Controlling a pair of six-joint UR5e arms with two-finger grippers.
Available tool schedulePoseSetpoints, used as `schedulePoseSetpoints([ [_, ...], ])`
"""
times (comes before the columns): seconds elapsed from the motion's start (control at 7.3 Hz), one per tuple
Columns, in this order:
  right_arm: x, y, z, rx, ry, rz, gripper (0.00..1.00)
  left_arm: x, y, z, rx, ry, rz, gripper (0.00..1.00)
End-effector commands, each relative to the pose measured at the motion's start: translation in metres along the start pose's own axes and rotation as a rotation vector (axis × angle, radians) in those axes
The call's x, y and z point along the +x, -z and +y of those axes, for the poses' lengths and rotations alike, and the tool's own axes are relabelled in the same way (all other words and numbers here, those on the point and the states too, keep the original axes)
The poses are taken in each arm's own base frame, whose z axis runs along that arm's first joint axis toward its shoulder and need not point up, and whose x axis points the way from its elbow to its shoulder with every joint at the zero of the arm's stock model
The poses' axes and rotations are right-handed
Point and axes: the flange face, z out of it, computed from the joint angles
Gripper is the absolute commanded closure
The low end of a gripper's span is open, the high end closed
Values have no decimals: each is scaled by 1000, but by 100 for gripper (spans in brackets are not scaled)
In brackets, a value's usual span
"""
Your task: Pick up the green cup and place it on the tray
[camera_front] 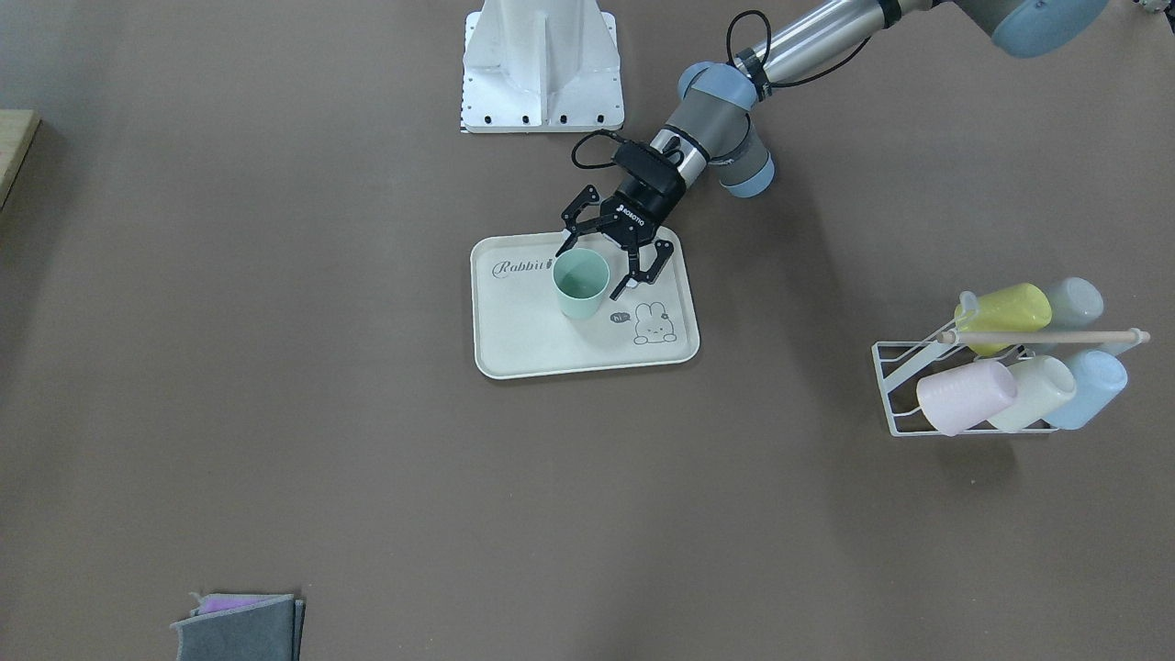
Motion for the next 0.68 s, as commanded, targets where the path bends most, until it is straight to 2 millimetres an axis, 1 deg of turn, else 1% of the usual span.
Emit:
schedulePoseSetpoints([
  [0.0, 2, -2, -4, -5, -3, -1, 0, -9, 31, -10, 18, 9, 3, 2],
  [0.14, 2, -2, -4, -5, -3, -1, 0, -7, 39, -22, 26, 16, 8, 2],
  [0.27, 2, -2, -4, -4, -5, -2, 0, -1, 43, -33, 9, 8, 7, 2],
  [0.41, 2, -2, -4, -5, -5, -1, 0, 5, 55, -56, -41, -22, -16, 2],
  [0.55, 2, -2, -5, -3, -4, -2, 0, 22, 56, -83, -108, -60, -53, 2],
])
